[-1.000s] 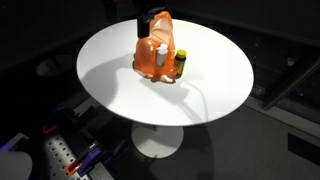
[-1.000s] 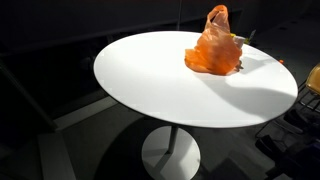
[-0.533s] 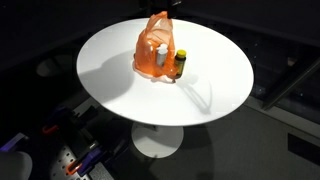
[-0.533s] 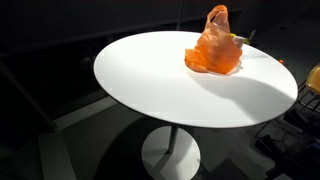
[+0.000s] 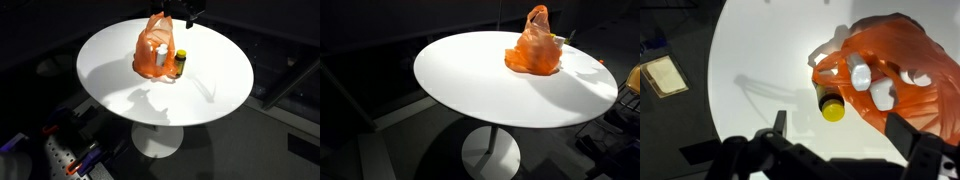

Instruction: Place the yellow bottle in the plastic bag

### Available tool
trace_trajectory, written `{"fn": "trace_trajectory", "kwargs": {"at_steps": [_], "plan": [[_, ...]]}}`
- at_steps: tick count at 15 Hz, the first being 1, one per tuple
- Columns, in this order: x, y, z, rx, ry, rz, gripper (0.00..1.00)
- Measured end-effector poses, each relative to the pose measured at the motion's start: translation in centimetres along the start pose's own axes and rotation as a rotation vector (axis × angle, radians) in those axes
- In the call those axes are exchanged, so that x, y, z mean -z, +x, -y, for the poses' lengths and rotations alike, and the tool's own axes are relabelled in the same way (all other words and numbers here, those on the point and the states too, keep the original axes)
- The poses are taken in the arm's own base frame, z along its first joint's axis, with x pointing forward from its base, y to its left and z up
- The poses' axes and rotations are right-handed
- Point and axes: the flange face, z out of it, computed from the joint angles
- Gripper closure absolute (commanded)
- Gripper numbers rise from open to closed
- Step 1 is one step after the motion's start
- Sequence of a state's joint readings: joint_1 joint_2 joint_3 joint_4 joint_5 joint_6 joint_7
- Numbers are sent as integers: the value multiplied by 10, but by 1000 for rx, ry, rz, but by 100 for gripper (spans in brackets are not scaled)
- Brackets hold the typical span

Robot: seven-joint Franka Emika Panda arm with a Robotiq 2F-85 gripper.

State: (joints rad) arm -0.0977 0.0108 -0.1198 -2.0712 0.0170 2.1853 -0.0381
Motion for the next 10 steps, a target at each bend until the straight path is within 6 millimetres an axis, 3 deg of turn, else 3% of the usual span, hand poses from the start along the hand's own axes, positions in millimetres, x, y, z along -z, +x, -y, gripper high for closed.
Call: {"fn": "trace_trajectory", "kwargs": {"at_steps": [10], "plan": [[-21, 21, -1, -8, -8, -39, 0]]}}
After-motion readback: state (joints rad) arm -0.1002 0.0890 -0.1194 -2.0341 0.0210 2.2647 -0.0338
